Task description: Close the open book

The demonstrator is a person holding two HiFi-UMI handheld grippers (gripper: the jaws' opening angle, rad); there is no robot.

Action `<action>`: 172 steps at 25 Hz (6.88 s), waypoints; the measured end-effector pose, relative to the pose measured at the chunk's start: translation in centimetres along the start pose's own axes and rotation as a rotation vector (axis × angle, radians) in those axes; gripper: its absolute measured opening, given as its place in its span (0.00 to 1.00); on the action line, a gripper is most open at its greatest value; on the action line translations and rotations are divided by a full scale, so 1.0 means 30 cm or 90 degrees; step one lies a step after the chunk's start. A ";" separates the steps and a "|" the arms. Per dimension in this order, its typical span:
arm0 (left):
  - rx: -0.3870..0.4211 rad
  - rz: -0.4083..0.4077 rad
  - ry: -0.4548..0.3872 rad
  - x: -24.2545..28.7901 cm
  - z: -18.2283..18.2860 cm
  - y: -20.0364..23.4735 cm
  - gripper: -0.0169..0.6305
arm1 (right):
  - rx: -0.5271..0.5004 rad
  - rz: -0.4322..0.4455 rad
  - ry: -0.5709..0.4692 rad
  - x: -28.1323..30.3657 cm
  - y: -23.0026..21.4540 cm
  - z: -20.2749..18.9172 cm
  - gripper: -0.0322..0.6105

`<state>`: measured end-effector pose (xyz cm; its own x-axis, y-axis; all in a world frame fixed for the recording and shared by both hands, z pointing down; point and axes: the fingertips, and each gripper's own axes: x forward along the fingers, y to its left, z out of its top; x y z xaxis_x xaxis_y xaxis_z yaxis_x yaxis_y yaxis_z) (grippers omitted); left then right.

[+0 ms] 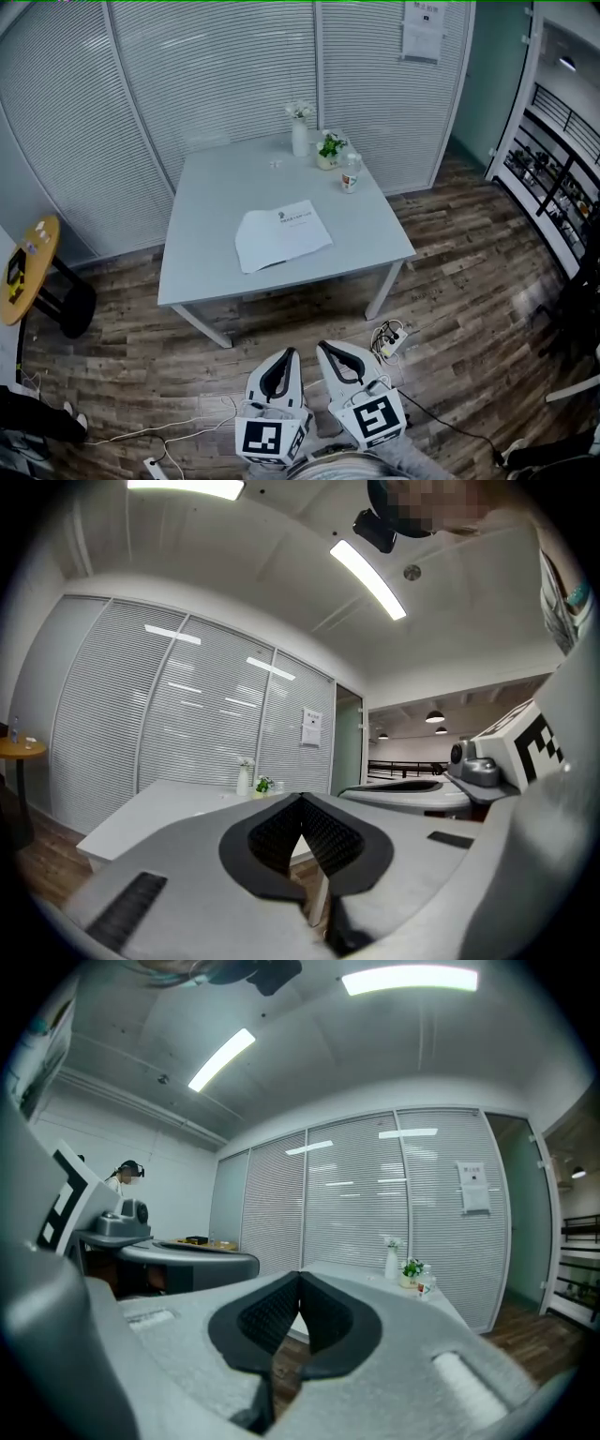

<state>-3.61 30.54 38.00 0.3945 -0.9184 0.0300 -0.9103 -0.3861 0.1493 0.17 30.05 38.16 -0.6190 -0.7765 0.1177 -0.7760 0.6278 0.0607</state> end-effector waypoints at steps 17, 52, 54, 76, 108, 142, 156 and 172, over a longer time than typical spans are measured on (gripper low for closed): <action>-0.005 -0.076 0.033 0.271 0.013 0.369 0.02 | 0.017 -0.056 0.023 0.460 -0.050 0.011 0.05; -0.021 0.065 0.030 1.225 0.075 0.528 0.02 | 0.022 0.106 0.055 1.067 -0.821 -0.006 0.05; -0.018 0.064 0.034 1.234 0.064 0.532 0.02 | 0.019 0.106 0.057 1.074 -0.829 -0.015 0.05; -0.014 -0.032 0.056 1.448 0.028 0.800 0.02 | 0.025 0.047 0.083 1.406 -0.870 -0.073 0.05; -0.040 0.030 0.209 1.366 -0.384 1.192 0.02 | 0.008 0.035 0.157 1.550 -0.872 -0.242 0.05; -0.338 0.136 0.552 1.172 -0.949 1.424 0.27 | 0.032 -0.015 0.178 1.509 -1.000 -0.284 0.05; -0.357 0.138 0.499 1.192 -0.857 1.396 0.06 | 0.020 -0.009 0.180 1.498 -1.026 -0.292 0.05; -0.331 0.022 0.424 1.324 -0.660 1.191 0.05 | 0.026 -0.020 0.169 1.474 -1.090 -0.283 0.05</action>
<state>-17.98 -18.04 64.09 0.5071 -0.6233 0.5953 -0.8141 -0.1196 0.5682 -0.79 -24.36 49.78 -0.5451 -0.7510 0.3726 -0.8020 0.5966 0.0293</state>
